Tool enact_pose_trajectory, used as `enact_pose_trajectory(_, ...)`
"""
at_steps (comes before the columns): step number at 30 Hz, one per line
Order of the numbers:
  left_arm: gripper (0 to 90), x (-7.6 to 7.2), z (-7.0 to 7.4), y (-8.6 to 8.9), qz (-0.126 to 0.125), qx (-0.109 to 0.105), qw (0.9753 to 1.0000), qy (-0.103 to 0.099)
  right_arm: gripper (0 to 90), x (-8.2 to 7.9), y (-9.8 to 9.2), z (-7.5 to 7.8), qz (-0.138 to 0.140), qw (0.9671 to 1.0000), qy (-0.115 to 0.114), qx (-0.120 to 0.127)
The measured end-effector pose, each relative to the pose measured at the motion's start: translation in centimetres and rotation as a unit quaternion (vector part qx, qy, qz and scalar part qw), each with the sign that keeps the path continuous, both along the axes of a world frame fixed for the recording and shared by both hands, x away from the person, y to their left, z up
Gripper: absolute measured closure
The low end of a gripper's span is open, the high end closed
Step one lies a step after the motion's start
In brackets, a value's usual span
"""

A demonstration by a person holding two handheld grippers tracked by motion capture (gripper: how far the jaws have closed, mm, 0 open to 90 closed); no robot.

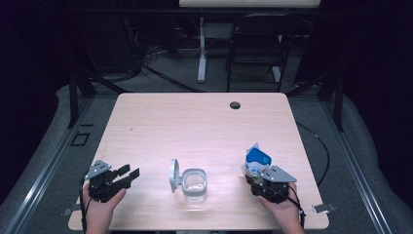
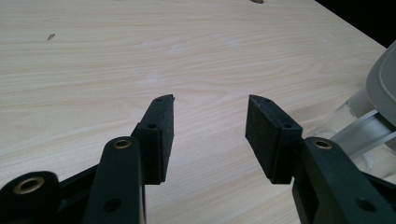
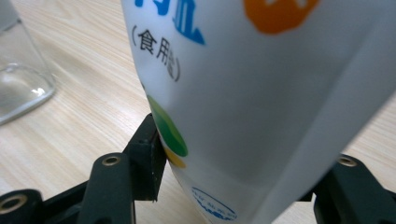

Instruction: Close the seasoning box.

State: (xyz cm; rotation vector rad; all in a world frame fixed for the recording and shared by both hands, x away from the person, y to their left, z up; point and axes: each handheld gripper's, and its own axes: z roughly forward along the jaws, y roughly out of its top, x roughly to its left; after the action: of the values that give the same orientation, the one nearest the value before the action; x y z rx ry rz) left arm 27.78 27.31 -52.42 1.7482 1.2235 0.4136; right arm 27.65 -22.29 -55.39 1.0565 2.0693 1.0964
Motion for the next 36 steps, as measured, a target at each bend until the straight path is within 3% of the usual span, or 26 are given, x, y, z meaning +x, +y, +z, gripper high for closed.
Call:
enact_pose_trajectory(6, 52.2, 0.0, 0.1, 0.3, 0.005, -0.003, 1.0, -0.003, 42.4, -0.4, 1.0, 0.6, 0.023, 0.9997, 0.002, -0.006)
enact_pose_trajectory(16, 52.1, 0.0, 0.0, 0.5, 0.007, -0.003, 1.0, -0.002, 42.6, -0.6, 2.3, 0.9, 0.051, 0.9982, 0.025, -0.018)
enact_pose_trajectory(23, 52.1, 0.0, 0.0, 0.7, 0.008, -0.005, 1.0, 0.0, 42.6, -0.5, 3.3, 1.4, 0.071, 0.9959, 0.035, -0.044)
enact_pose_trajectory(36, 52.1, 0.0, 0.0, 0.9, 0.012, -0.008, 0.9999, -0.002, 42.6, -0.5, 4.8, 2.5, 0.097, 0.9914, 0.028, -0.083)
